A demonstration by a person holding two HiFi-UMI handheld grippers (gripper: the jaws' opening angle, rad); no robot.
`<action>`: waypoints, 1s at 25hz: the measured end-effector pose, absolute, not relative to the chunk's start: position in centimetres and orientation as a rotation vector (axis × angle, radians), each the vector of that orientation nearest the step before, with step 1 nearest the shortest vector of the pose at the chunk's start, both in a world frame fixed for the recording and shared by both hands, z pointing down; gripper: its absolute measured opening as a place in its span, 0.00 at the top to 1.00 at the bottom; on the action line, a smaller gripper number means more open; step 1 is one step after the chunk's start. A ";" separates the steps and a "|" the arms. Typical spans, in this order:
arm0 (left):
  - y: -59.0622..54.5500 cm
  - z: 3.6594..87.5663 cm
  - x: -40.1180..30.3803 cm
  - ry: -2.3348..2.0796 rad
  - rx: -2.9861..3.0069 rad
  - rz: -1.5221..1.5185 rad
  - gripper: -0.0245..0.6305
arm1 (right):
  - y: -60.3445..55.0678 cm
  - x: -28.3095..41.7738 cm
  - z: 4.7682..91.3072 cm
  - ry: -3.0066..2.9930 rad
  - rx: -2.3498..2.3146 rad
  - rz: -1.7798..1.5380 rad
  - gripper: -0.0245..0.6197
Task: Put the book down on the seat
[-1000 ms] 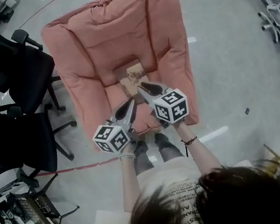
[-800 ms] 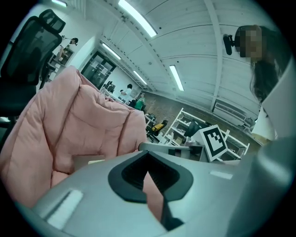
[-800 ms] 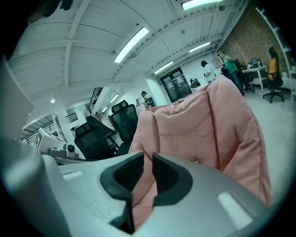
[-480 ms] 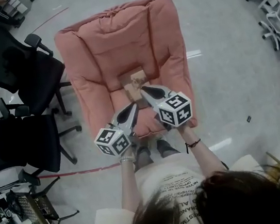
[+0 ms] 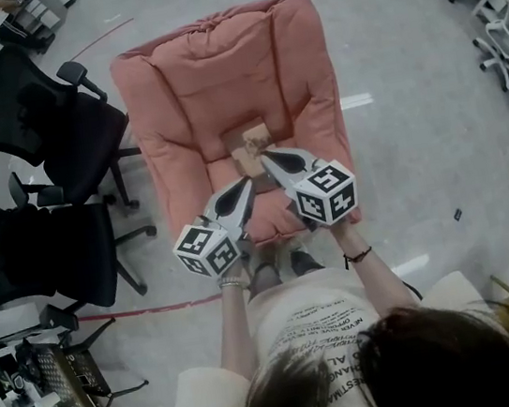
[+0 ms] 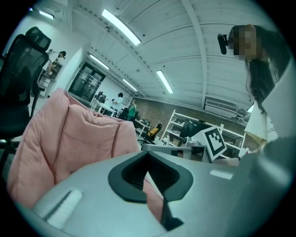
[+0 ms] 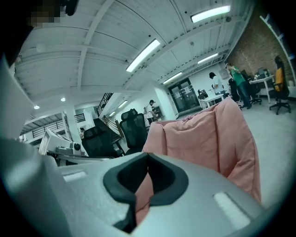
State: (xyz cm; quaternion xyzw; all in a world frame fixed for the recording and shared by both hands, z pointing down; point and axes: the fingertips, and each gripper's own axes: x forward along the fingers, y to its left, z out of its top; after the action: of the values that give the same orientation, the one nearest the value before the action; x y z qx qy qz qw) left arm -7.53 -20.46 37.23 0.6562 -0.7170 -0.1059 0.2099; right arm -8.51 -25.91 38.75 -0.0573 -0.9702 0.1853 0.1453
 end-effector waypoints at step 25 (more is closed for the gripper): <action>-19.9 35.4 -6.2 -2.036 1.877 -0.297 0.97 | -24.4 -7.2 36.0 -2.840 -0.298 0.499 0.96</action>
State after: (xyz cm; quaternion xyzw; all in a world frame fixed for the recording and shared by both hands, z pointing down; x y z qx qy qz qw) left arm -6.17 -19.88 35.43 0.6633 -0.7195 -0.1048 0.1773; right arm -7.22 -24.36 35.97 -0.1020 -0.9725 0.1709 0.1213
